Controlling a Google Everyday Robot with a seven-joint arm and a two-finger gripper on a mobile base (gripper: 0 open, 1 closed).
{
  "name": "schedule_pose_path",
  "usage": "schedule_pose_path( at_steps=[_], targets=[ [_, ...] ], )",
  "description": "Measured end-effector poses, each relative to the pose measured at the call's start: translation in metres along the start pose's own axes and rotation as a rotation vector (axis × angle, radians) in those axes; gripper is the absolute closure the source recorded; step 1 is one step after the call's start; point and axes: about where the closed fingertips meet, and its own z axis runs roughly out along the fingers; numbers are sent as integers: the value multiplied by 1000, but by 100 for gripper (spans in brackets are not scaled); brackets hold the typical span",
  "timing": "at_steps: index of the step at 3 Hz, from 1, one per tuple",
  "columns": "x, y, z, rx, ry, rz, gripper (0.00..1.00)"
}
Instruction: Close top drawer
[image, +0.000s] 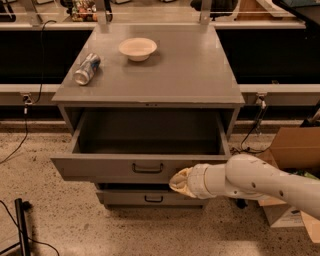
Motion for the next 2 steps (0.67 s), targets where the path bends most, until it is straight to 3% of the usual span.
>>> schedule_pose_path(
  at_steps=[2],
  targets=[
    [-3, 0, 3, -24, -4, -18, 100]
  ],
)
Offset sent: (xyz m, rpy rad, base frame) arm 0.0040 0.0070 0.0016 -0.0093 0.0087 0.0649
